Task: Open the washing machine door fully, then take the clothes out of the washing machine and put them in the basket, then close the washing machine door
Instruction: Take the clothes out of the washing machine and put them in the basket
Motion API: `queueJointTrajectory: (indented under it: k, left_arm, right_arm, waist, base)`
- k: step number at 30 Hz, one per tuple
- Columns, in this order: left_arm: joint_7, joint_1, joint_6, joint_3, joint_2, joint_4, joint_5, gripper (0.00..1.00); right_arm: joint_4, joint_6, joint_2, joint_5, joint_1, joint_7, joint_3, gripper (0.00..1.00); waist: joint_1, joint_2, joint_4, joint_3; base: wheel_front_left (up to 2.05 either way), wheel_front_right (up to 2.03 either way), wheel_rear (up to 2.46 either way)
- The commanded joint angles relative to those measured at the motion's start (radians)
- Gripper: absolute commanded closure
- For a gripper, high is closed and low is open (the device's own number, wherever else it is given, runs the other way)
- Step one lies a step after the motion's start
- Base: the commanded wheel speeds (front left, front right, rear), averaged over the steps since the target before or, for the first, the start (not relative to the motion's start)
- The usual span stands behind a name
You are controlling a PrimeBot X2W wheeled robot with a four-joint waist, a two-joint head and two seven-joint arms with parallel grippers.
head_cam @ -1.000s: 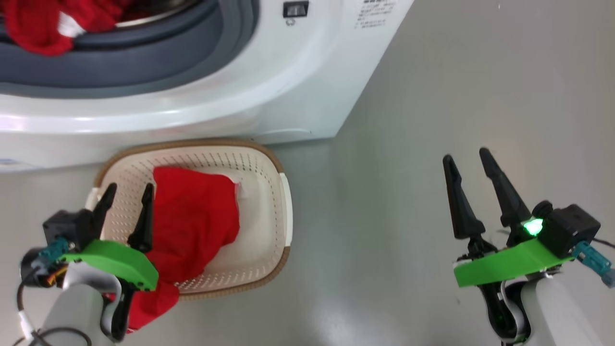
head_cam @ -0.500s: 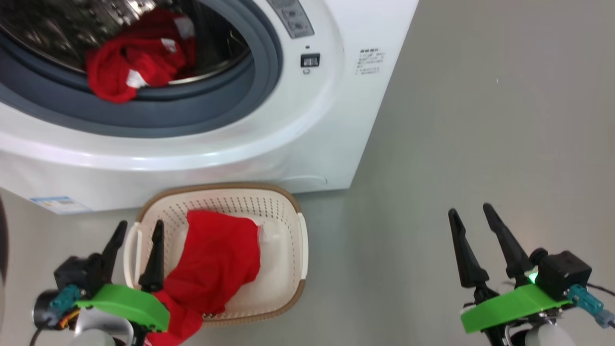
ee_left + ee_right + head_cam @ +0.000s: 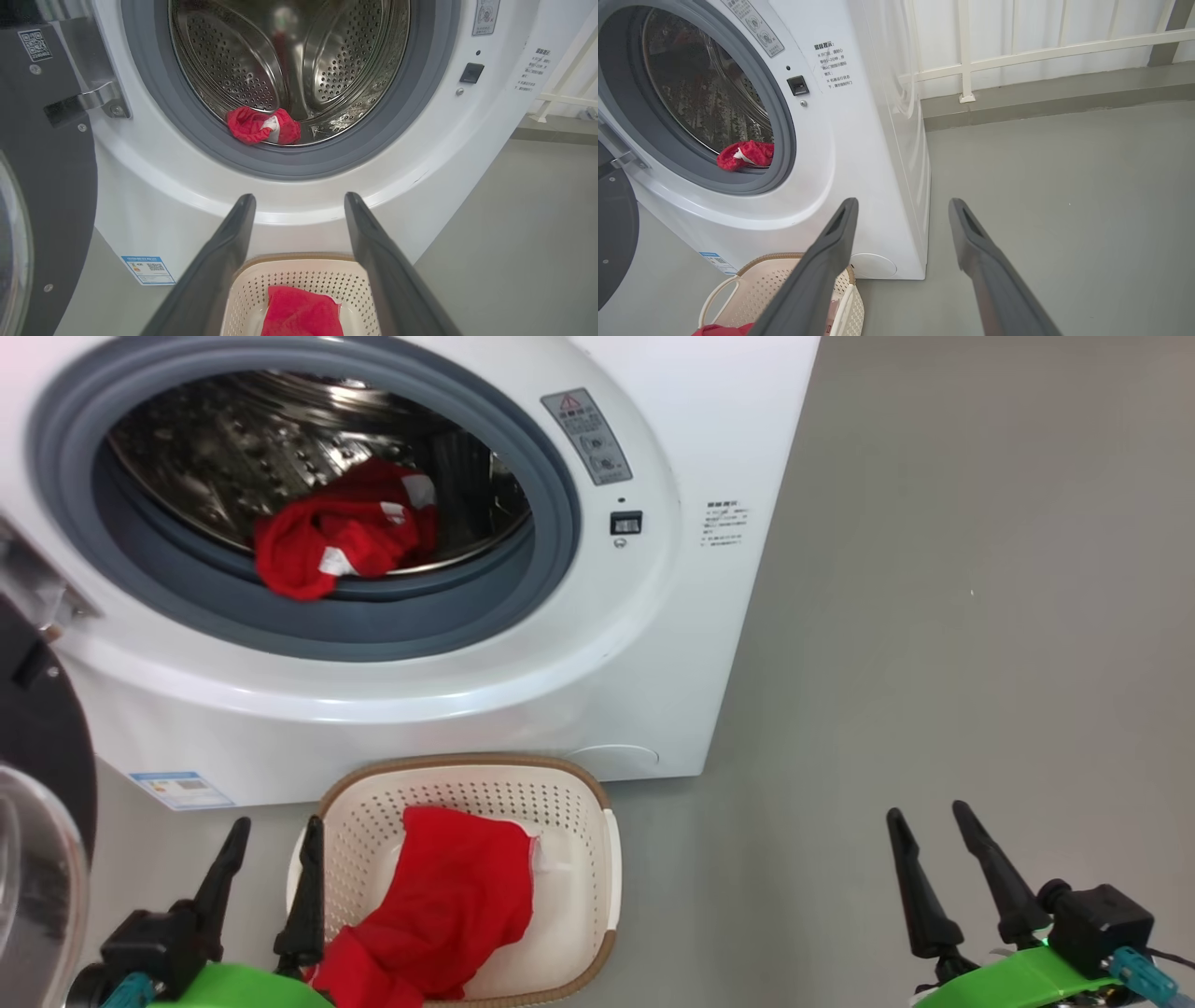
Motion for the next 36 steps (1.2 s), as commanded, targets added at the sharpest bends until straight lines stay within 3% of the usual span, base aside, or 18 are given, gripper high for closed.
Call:
queueJointTrajectory:
  k: [1, 14, 36]
  left_arm:
    - [-0.008, 0.012, -0.005, 0.047, 0.011, -0.048, 0.01, 0.0]
    - [-0.008, 0.129, -0.005, 0.096, -0.027, -0.177, 0.015, 0.0]
    - [-0.008, 0.086, -0.005, 0.089, -0.03, -0.185, 0.024, 0.0]
  right_arm:
    - [-0.028, 0.008, -0.007, -0.014, 0.004, -0.006, 0.011, 0.0]
    - [-0.033, 0.008, -0.007, -0.018, 0.043, -0.006, -0.01, 0.0]
    - [-0.037, 0.008, -0.007, -0.013, -0.008, -0.006, 0.008, 0.0]
  waist:
    - [0.0, 0.0, 0.016, -0.014]
    - [0.0, 0.0, 0.03, -0.021]
    - [0.0, 0.0, 0.019, 0.025]
  base:
    - [0.0, 0.0, 0.0]
    - [0.0, 0.0, 0.0]
    - [0.0, 0.0, 0.0]
